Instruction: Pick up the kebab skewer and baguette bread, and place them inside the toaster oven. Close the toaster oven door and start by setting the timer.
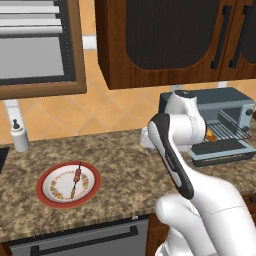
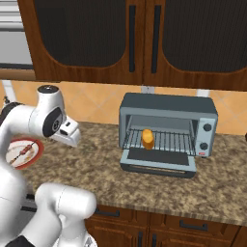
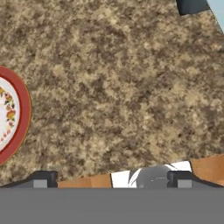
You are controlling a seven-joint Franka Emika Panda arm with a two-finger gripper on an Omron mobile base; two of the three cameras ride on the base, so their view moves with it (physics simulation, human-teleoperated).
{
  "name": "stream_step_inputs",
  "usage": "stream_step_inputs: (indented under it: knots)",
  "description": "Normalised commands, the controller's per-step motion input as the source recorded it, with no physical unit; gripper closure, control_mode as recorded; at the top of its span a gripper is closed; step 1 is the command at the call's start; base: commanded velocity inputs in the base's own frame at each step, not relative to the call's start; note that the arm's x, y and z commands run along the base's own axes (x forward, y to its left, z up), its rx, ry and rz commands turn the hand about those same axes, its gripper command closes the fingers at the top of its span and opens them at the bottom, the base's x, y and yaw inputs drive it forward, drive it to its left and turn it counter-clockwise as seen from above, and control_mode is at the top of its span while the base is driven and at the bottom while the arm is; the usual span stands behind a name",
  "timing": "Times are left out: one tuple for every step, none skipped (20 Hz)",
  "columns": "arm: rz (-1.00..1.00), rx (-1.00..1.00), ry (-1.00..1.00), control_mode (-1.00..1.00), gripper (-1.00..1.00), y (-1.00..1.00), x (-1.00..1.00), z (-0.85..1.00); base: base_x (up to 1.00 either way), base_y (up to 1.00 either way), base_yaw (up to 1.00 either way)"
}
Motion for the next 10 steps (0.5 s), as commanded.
stream_step_inputs:
  knots:
    - [0.0,0.0,0.02,-1.0,-1.0,1.0,0.0,-0.14,0.0,0.0,0.0]
    - [0.0,0.0,0.02,-1.0,-1.0,1.0,0.04,-0.12,0.0,0.0,0.0]
    - [0.0,0.0,0.0,-1.0,-1.0,1.0,0.11,-0.23,0.0,0.0,0.0]
    - [0.0,0.0,0.0,-1.0,-1.0,1.0,0.11,-0.22,0.0,0.0,0.0]
    - [0.0,0.0,0.0,-1.0,-1.0,1.0,0.14,-0.25,0.0,0.0,0.0]
    - [0.0,0.0,0.0,-1.0,-1.0,1.0,0.29,-0.3,0.0,0.0,0.0]
    - [-0.01,0.0,0.0,-1.0,-1.0,1.0,0.33,-0.26,0.0,0.0,0.0]
    - [0.0,0.0,0.0,-1.0,-1.0,0.96,0.36,-0.23,0.0,0.0,0.0]
    - [0.0,0.0,0.0,-1.0,-1.0,0.99,0.4,-0.24,0.0,0.0,0.0]
    - [0.0,0.0,0.0,-1.0,-1.0,0.95,0.39,-0.21,0.0,0.0,0.0]
